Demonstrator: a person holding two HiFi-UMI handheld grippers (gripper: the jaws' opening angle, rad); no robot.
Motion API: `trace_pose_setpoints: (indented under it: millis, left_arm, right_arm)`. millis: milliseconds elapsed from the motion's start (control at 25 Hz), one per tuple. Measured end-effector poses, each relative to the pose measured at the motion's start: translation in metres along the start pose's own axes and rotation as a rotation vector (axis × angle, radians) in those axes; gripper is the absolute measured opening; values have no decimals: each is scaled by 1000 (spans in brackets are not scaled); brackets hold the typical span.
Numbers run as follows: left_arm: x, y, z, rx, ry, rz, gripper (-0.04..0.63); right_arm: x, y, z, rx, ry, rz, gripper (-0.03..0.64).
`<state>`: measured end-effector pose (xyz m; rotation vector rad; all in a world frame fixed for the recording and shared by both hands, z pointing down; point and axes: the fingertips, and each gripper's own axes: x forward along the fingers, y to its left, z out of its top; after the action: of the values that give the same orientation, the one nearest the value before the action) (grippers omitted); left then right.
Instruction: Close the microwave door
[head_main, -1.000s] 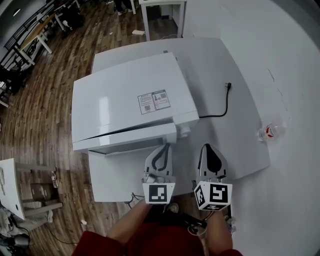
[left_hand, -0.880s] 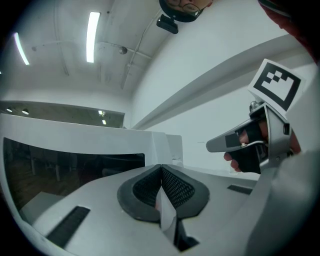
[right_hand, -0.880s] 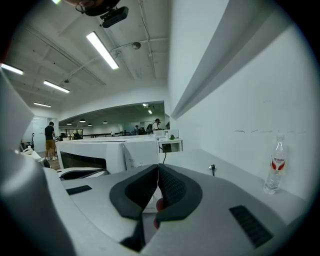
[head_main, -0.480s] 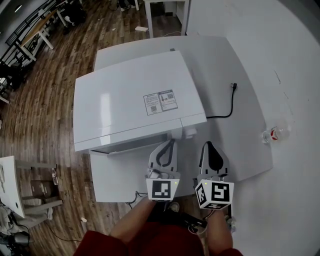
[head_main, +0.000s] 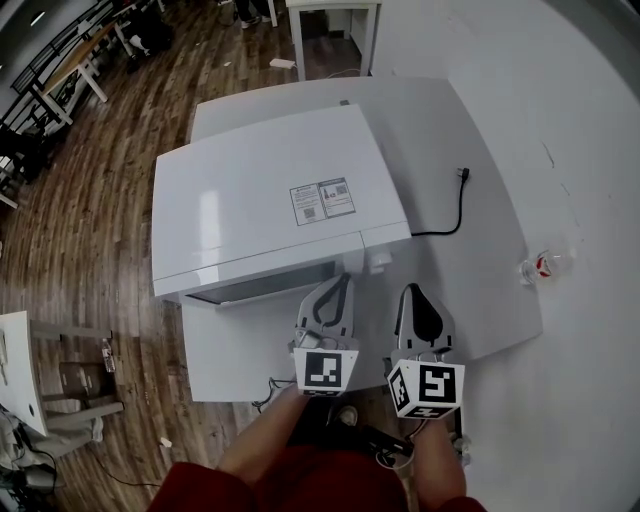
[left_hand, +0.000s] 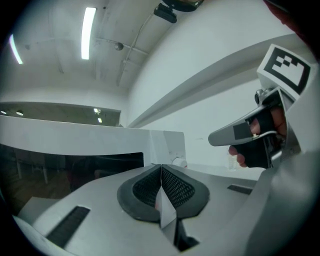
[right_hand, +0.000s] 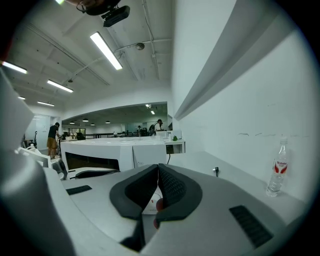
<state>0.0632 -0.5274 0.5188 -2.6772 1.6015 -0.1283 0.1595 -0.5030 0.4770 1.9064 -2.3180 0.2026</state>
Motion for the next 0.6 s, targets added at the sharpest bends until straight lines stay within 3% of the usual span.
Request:
trace_pose_setpoints:
  millis: [200, 600]
  left_arm:
    - [-15, 4, 11, -12, 1, 5, 29]
    - [-91, 21, 54, 0, -11, 112, 29]
  right_arm:
    - [-13, 11, 12, -12, -26, 20, 28]
    - [-60, 54, 44, -19, -119, 109, 28]
